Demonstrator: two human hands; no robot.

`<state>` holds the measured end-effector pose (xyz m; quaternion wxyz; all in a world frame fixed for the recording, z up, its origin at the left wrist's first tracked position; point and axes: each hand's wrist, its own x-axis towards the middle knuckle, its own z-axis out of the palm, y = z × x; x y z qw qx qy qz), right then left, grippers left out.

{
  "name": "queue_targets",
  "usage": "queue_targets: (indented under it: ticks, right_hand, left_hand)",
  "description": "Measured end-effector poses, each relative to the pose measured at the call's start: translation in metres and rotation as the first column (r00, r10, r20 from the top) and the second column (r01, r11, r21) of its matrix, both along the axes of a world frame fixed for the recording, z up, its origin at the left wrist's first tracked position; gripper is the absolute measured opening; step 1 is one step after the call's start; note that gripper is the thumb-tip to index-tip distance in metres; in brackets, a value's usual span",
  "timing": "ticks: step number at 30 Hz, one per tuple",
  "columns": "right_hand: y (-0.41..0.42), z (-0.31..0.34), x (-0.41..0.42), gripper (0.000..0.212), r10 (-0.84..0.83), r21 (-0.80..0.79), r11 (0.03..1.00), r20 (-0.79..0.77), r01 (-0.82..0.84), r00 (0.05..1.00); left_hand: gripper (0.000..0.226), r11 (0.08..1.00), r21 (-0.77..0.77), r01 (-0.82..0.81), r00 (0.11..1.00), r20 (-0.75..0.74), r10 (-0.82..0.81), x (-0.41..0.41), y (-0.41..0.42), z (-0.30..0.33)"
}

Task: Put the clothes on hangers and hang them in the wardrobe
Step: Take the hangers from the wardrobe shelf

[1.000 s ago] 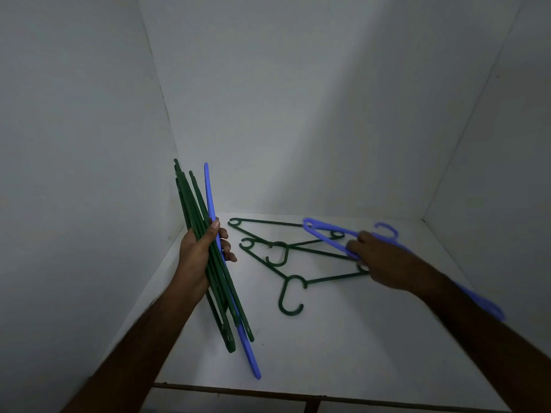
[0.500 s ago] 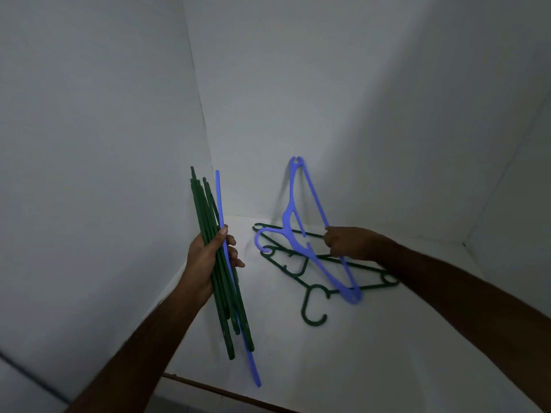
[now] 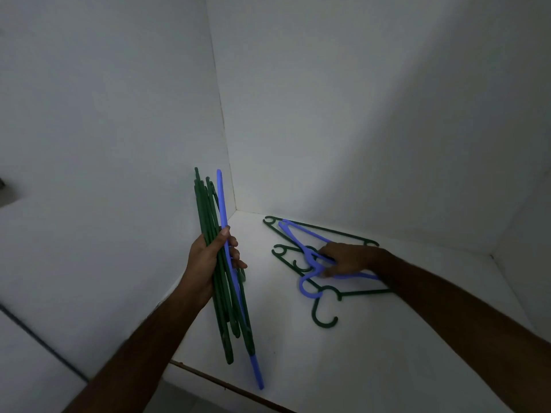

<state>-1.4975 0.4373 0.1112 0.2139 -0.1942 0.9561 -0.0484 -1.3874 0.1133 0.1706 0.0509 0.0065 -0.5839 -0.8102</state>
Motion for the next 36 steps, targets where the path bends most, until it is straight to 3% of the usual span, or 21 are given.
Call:
queue_targets:
  ticks: [3, 5, 7, 13, 17, 20, 23, 25, 27, 31, 34, 36]
  right_hand:
    - [0.007, -0.001, 0.001, 0.128, 0.049, 0.105, 0.993, -0.007, -0.048, 0.999]
    - [0.009, -0.002, 0.001, 0.138, 0.048, 0.124, 0.991, 0.037, -0.052, 0.998]
    - [0.007, -0.002, -0.001, 0.13, -0.001, 0.081, 0.997, 0.058, -0.004, 0.998]
    - [0.005, -0.014, 0.004, 0.071, -0.023, 0.038, 0.999, -0.217, 0.032, 0.976]
    - [0.015, -0.018, 0.021, 0.043, -0.041, -0.087, 0.996, -0.196, 0.024, 0.98]
    - [0.019, -0.006, 0.033, 0.042, -0.061, -0.182, 0.981, 0.007, 0.061, 0.998]
    - [0.026, 0.008, 0.044, 0.092, -0.016, 0.013, 1.0, 0.207, 0.013, 0.978]
    - [0.031, 0.007, 0.051, 0.105, 0.025, 0.13, 0.99, 0.175, -0.048, 0.984]
    - [0.036, -0.002, 0.057, 0.093, 0.027, 0.109, 0.993, 0.087, -0.037, 0.996]
    - [0.038, -0.011, 0.074, 0.045, -0.038, 0.002, 0.999, 0.068, 0.038, 0.997]
    - [0.028, -0.024, 0.084, 0.028, -0.018, 0.072, 0.997, -0.033, 0.02, 0.999]
    - [0.024, -0.032, 0.088, 0.019, -0.038, 0.022, 0.999, -0.085, 0.04, 0.996]
  left_hand:
    - [0.023, 1.0, 0.003, -0.004, 1.0, -0.003, 0.004, 0.001, 0.001, 0.0]
    - [0.025, 1.0, 0.005, 0.003, 1.0, 0.004, -0.003, 0.0, 0.001, 0.0]
    - [0.027, 1.0, -0.001, 0.007, 1.0, 0.012, -0.007, -0.001, 0.002, 0.0]
    - [0.026, 1.0, -0.008, 0.015, 1.0, 0.002, -0.015, 0.002, 0.002, 0.001]
    - [0.026, 1.0, -0.022, 0.021, 1.0, 0.002, -0.021, 0.002, -0.001, 0.0]
    - [0.027, 0.999, -0.033, 0.022, 1.0, 0.005, -0.022, 0.001, 0.0, -0.001]
    - [0.025, 0.999, -0.021, 0.032, 0.999, 0.004, -0.031, 0.001, 0.002, 0.0]
    - [0.023, 0.999, -0.01, 0.042, 0.999, 0.0, -0.042, 0.001, 0.003, 0.0]
    - [0.022, 0.999, -0.006, 0.049, 0.999, -0.001, -0.05, 0.001, 0.005, 0.0]
    - [0.024, 0.998, -0.019, 0.067, 0.998, 0.007, -0.066, 0.002, 0.007, -0.001]
    - [0.022, 0.996, -0.017, 0.089, 0.996, 0.021, -0.088, 0.003, 0.01, -0.002]
    - [0.021, 0.993, -0.022, 0.112, 0.994, 0.022, -0.111, 0.004, 0.013, -0.002]
